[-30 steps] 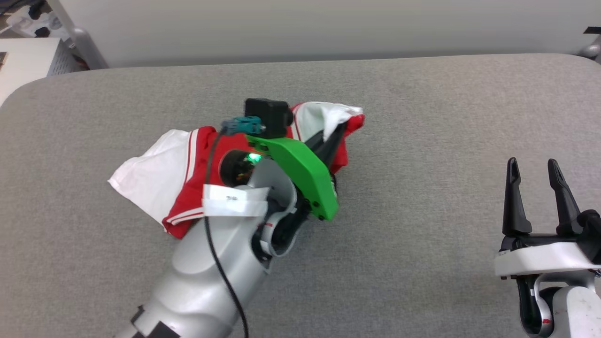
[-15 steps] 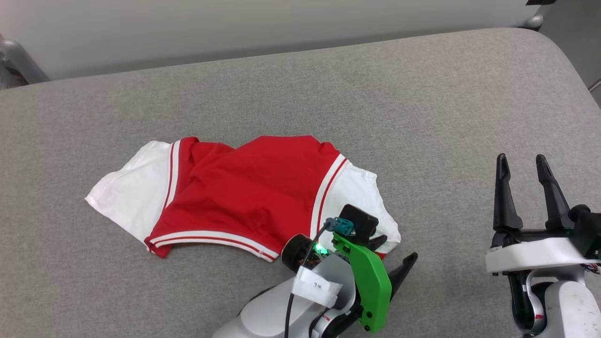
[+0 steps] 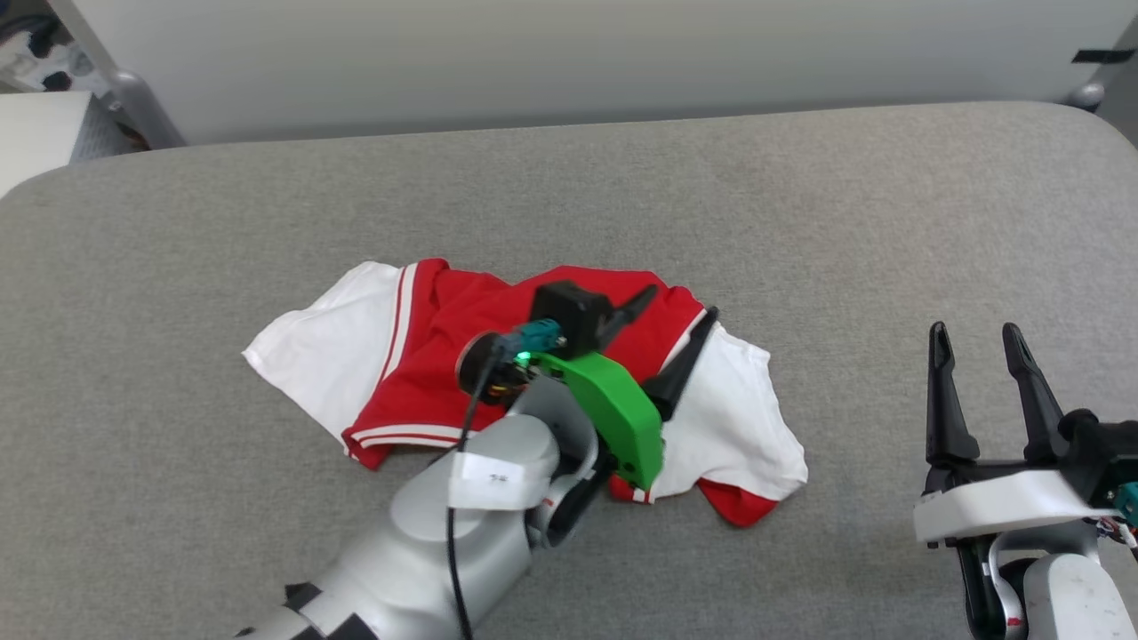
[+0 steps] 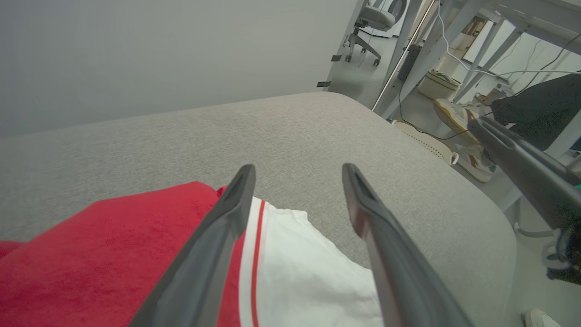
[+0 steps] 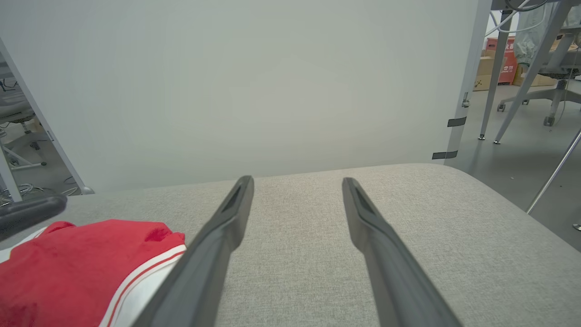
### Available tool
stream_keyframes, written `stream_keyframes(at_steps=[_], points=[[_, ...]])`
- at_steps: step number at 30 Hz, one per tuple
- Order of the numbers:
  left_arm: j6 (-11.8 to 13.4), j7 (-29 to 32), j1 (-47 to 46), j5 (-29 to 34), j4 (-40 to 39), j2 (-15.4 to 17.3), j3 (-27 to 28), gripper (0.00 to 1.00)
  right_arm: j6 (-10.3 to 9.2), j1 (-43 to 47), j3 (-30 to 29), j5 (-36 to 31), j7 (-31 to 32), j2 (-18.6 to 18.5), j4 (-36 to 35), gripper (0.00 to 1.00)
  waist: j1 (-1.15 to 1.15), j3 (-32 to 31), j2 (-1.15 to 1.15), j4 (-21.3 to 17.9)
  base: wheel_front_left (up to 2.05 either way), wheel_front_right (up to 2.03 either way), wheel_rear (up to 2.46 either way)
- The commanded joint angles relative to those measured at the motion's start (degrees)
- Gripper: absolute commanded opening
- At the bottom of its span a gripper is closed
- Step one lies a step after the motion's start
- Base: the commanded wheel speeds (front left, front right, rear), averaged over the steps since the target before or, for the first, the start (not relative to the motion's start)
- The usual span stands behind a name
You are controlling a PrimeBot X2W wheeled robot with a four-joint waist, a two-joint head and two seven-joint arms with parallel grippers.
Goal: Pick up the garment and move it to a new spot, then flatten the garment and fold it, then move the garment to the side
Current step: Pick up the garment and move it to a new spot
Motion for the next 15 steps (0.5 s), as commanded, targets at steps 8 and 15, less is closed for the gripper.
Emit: stream_keyframes(at_steps=[8,15], points=[[3.42,-2.34,4.91,5.81,-6.31,11.65,11.45,1.00,-0.06,3.74,-0.03,-1.32,-0.12,-0.15,0.64,1.00,0.00,-6.25,0.00,6.79,0.00,0.00,0.00],[4.46,-2.37,23.22,15.02,-20.07,17.02,26.73,1.00,-0.06,6.22,0.98,-1.36,-0.12,-0.15,0.68,1.00,0.00,-8.15,0.00,7.93,0.00,0.00,0.00]])
